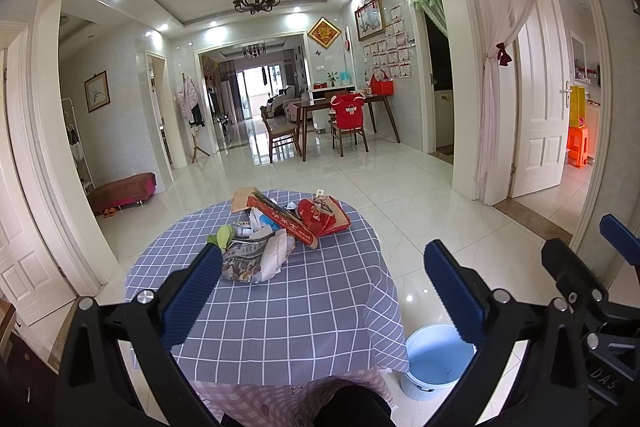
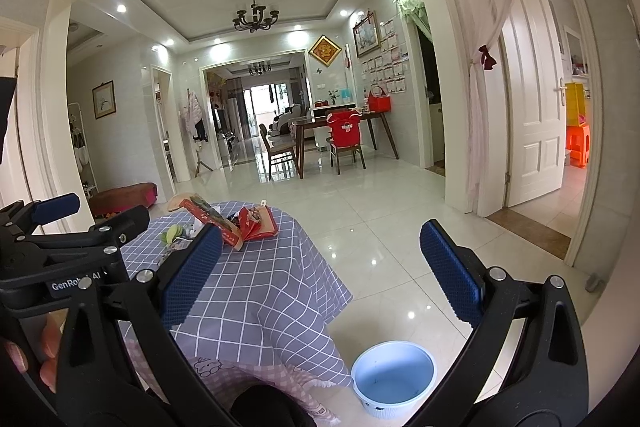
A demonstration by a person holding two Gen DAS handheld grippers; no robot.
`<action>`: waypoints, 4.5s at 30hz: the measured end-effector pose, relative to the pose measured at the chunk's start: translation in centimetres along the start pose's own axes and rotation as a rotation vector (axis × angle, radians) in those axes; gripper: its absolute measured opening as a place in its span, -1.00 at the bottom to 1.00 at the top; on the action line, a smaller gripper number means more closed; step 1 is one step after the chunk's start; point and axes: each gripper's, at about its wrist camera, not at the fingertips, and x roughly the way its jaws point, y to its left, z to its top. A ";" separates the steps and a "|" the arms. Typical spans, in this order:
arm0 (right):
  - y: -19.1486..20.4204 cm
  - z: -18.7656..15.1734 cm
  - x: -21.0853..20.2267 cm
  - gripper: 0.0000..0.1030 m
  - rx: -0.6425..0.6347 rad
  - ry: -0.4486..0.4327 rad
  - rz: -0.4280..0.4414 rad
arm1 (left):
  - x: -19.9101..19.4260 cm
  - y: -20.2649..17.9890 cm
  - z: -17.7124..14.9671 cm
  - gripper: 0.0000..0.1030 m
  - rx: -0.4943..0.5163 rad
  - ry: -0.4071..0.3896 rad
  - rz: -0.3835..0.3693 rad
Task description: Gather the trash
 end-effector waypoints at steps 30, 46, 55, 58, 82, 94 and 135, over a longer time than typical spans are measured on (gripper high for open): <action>0.1 -0.2 0.2 0.88 0.000 0.002 0.000 | -0.3 0.3 0.0 0.92 0.005 0.000 -0.004; 0.1 -0.2 0.2 0.88 0.002 0.002 -0.001 | -0.2 0.1 0.1 0.92 0.008 -0.002 -0.004; 0.3 -0.5 0.5 0.88 0.003 0.008 0.001 | -0.2 -0.3 0.4 0.92 0.008 -0.002 -0.003; 0.3 -0.6 0.6 0.88 0.004 0.008 0.000 | -0.2 -0.4 0.5 0.92 0.008 -0.002 -0.003; 1.7 -2.3 3.0 0.88 -0.005 0.077 0.063 | 2.1 0.8 -1.5 0.92 0.008 0.039 0.014; 2.0 -4.7 11.4 0.88 0.024 0.263 0.047 | 11.0 6.3 -4.8 0.92 -0.057 0.188 0.046; 7.9 -5.0 45.2 0.88 0.160 0.590 0.236 | 37.3 13.9 0.4 -0.74 -0.269 0.324 -0.170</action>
